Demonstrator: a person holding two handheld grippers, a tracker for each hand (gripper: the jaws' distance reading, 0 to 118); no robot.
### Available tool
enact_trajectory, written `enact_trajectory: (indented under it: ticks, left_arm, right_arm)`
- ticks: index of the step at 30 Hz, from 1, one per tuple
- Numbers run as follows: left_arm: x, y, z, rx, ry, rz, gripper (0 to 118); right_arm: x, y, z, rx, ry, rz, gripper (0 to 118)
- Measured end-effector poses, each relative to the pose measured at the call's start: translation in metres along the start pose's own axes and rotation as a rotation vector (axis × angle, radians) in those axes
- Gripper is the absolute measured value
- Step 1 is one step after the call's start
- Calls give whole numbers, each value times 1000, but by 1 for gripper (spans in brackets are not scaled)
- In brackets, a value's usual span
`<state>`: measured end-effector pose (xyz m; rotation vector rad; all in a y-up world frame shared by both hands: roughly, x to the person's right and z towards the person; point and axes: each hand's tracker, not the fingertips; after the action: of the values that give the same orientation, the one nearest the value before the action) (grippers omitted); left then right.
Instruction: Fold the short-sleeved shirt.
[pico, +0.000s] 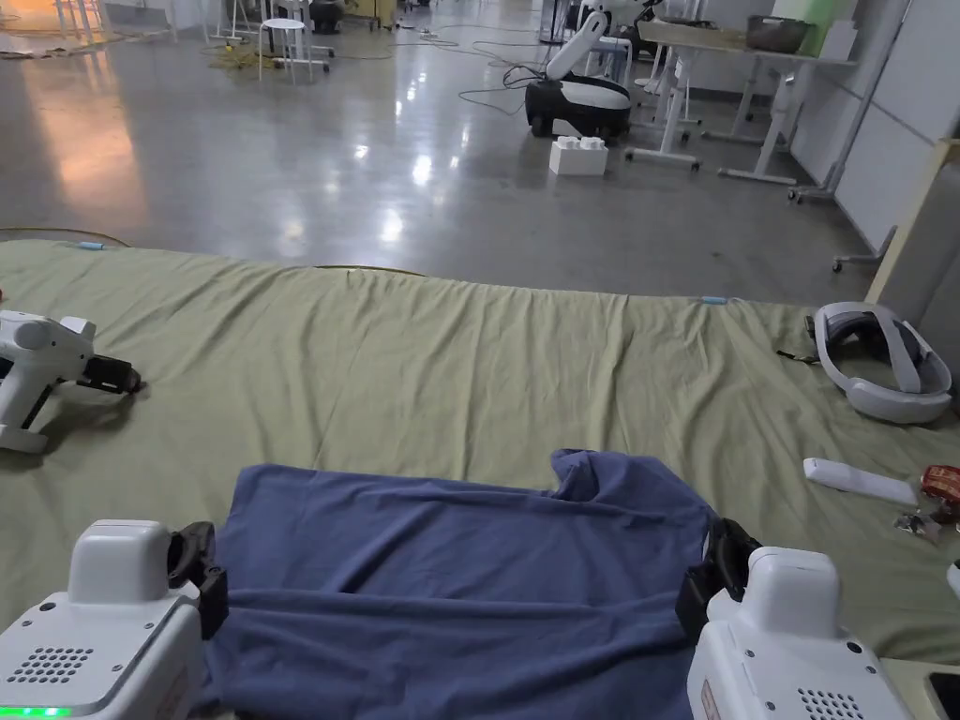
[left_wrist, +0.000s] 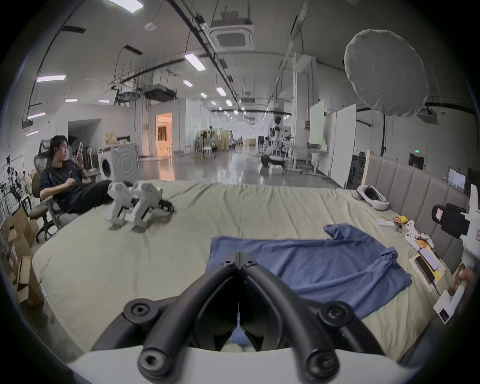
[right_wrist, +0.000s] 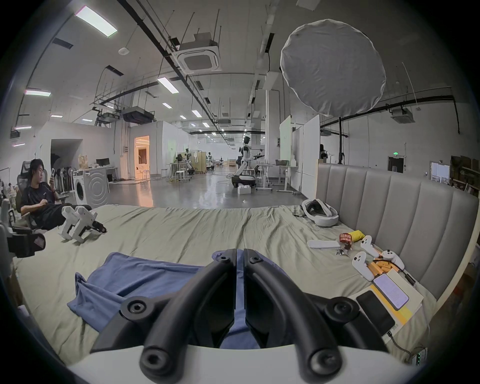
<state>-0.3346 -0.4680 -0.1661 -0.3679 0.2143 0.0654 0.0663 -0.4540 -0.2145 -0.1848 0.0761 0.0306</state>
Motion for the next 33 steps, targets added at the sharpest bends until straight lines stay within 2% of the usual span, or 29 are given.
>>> enact_trajectory:
  ticks: [3, 5, 9, 14, 16, 17, 21, 25, 27, 29, 31, 32, 33]
  left_arm:
    - [-19, -11, -10, -151, 5, 28, 2]
    - [-39, -22, -30, -314, -15, 57, 2]
    - [-72, -48, -71, -497, 17, 82, 2]
    - [-71, -55, -89, -611, -13, 138, 6]
    - [-68, -54, -90, -647, -30, 190, 36]
    - [-68, -55, -92, -658, -52, 224, 47]
    - [-53, -59, -98, -707, -47, 223, 70]
    - [-33, -69, -102, -783, -11, 109, 70]
    - [-27, -68, -101, -763, 3, 47, 69]
    - [-16, -66, -97, -760, 36, 26, 62]
    - [-17, -67, -93, -749, 35, 5, 25]
    - [-14, -67, -91, -738, 55, -17, 17]
    - [-13, -68, -89, -731, 63, -24, 13]
  right_arm:
    - [5, -7, -3, -36, -1, -8, 7]
    - [8, -13, -5, -60, -4, -12, 7]
    - [13, -21, -6, -115, 3, -29, 7]
    - [16, -29, -7, -145, -4, -10, 7]
    - [17, -32, -7, -160, -8, -3, 7]
    - [18, -34, -8, -169, -9, -1, 7]
    - [22, -41, -9, -200, -20, 5, 7]
    - [26, -50, -9, -235, -29, 11, 7]
    - [28, -54, -10, -253, -33, 12, 7]
    - [31, -57, -10, -275, -35, 11, 7]
    - [35, -61, -10, -289, -43, 5, 7]
    - [37, -64, -10, -298, -47, 3, 7]
    - [40, -66, -11, -310, -50, 4, 7]
